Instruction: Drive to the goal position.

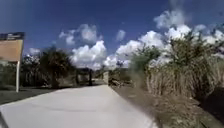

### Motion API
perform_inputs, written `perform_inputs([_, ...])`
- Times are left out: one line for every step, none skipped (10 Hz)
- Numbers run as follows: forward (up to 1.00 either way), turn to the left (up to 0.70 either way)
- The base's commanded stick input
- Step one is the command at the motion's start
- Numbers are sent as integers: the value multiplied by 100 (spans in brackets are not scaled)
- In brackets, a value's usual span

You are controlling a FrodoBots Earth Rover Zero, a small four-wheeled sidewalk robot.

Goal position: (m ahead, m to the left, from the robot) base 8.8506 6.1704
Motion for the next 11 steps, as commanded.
perform_inputs([58,14])
perform_inputs([57,14])
perform_inputs([57,14])
perform_inputs([58,14])
perform_inputs([58,14])
perform_inputs([58,14])
perform_inputs([58,14])
perform_inputs([59,11])
perform_inputs([60,3])
perform_inputs([66,0])
perform_inputs([67,0])
